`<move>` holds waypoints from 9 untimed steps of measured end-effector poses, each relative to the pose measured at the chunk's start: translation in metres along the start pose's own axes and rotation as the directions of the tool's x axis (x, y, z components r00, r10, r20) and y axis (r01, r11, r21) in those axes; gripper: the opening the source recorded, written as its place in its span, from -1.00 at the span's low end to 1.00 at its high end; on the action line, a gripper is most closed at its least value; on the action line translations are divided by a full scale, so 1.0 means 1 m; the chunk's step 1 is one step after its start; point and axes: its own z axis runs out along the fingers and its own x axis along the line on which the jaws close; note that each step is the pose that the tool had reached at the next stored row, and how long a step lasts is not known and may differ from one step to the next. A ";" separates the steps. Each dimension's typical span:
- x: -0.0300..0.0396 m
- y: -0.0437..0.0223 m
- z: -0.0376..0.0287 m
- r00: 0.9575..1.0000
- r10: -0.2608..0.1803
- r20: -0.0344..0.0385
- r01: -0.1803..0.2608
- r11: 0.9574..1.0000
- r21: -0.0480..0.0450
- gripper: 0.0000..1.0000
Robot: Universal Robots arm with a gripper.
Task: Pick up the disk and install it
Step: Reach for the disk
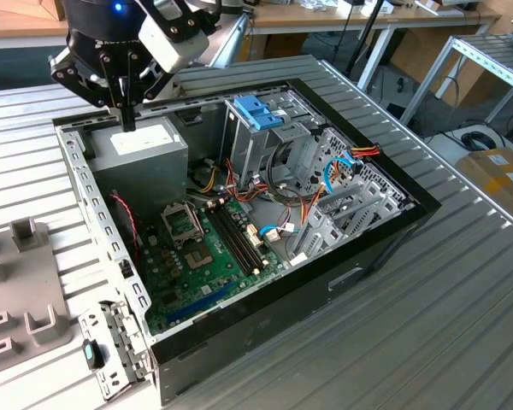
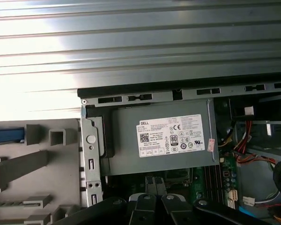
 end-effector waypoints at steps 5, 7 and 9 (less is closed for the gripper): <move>0.0025 -0.0002 -0.0001 1.000 0.000 0.000 0.000 1.000 0.000 -0.79; 0.0031 -0.0002 -0.0001 1.000 0.000 0.000 0.000 1.000 0.000 -0.79; 0.0038 -0.0003 -0.0001 1.000 0.000 0.000 0.000 1.000 0.000 -0.79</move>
